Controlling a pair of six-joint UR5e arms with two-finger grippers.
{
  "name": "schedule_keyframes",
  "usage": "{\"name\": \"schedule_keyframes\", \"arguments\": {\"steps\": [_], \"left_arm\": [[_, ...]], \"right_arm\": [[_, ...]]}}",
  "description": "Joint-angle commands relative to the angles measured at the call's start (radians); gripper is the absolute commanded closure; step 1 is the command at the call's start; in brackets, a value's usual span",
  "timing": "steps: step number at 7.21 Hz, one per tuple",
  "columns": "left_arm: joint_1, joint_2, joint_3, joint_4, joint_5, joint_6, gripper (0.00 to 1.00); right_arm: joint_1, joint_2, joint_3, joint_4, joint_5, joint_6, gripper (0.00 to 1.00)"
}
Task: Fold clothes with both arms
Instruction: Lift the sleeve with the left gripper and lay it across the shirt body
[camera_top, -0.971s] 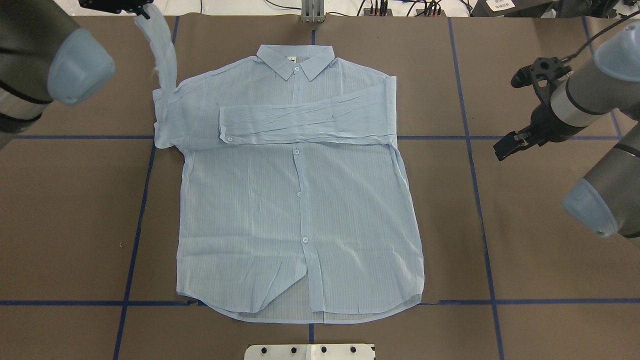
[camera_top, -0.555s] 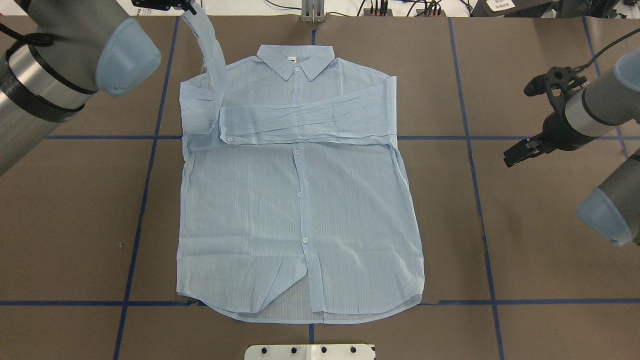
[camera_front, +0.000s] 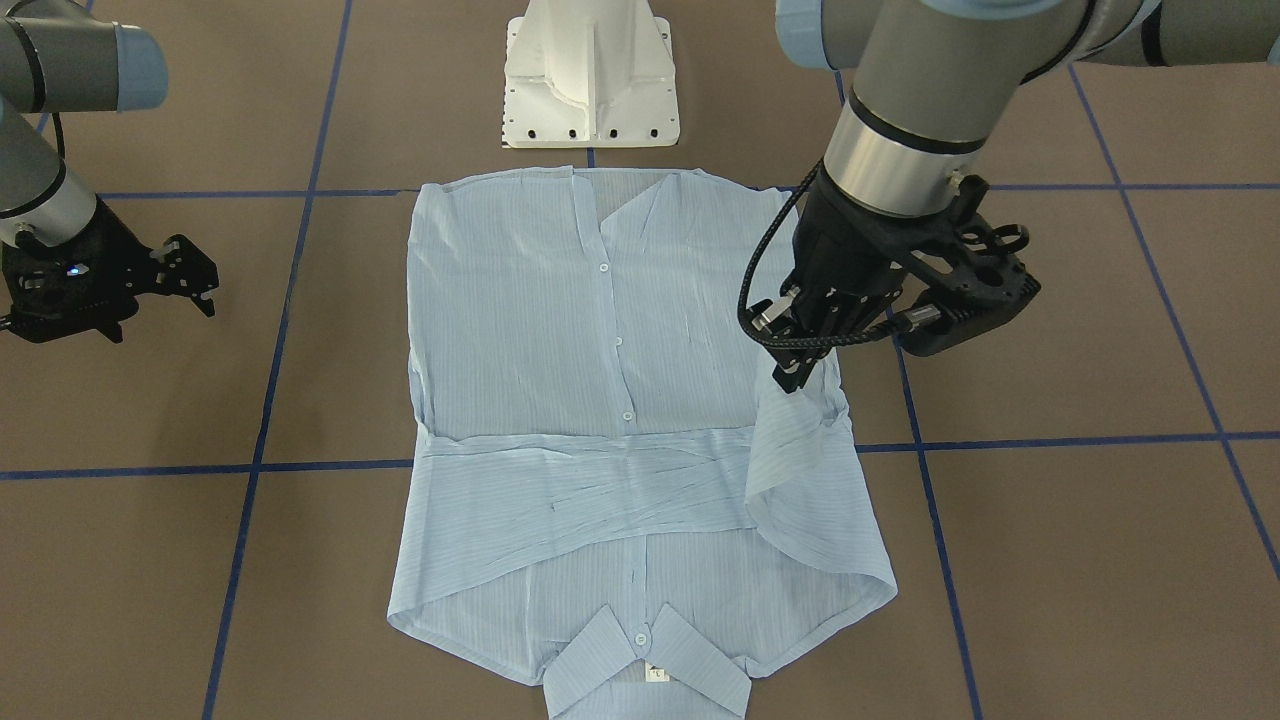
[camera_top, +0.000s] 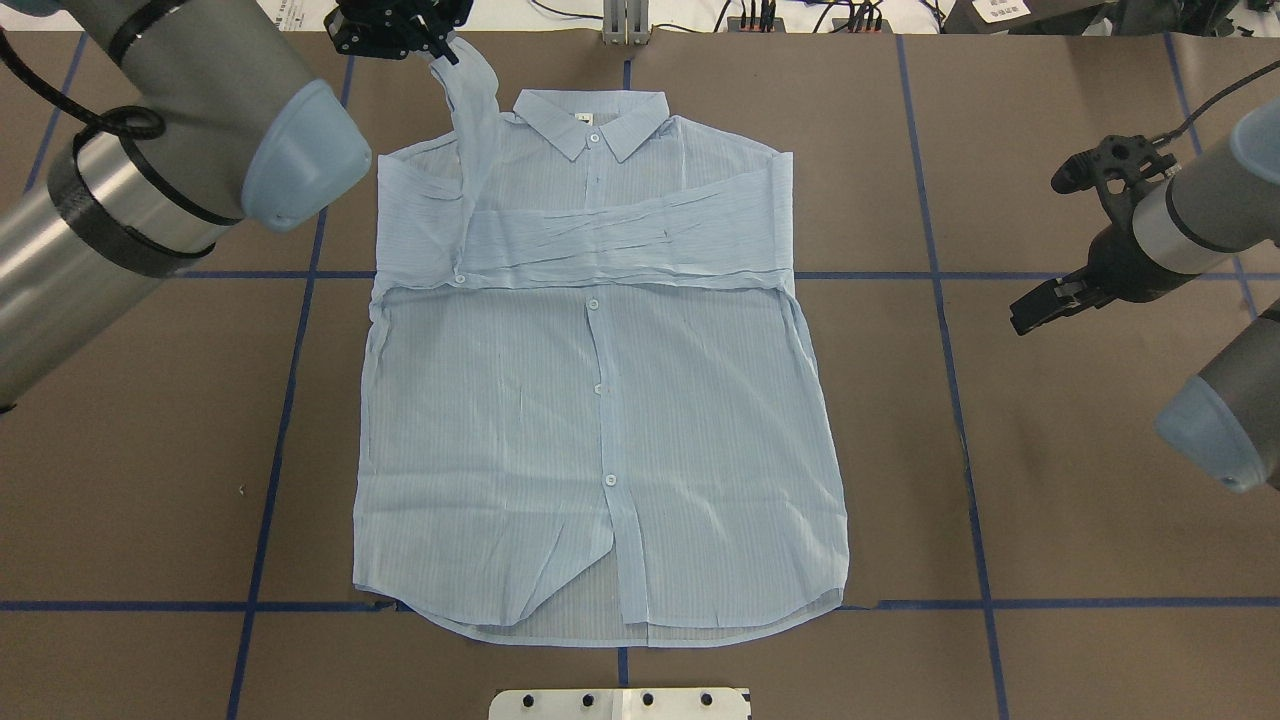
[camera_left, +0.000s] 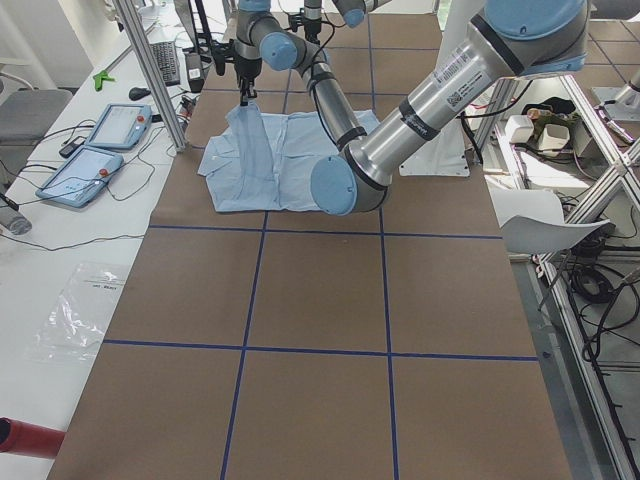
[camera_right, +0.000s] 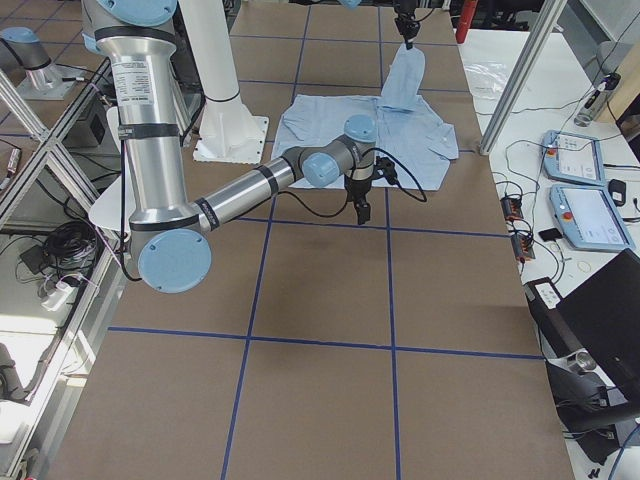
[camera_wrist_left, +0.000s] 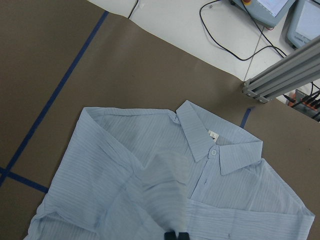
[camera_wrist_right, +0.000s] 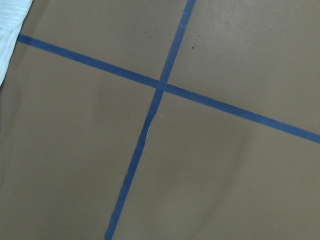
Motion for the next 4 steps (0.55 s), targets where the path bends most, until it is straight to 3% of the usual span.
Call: {"name": "schedule_keyframes", "arguments": {"steps": [1,3,4], "left_arm": [[0.067,-0.024,0.07,-0.092,0.011,-0.104,1.0],[0.138,-0.101,0.261,-0.218,0.069,-0.182,1.0],[0.157,-0.18,0.438,-0.335,0.092,-0.236,1.0]], "right_arm": [[0.003,0.007,-0.015,0.003,0.0,0.0,0.0],[0.006,0.007,-0.017,0.003,0.0,0.0,0.0],[0.007,0.009,-0.017,0.003,0.0,0.0,0.0]]}}
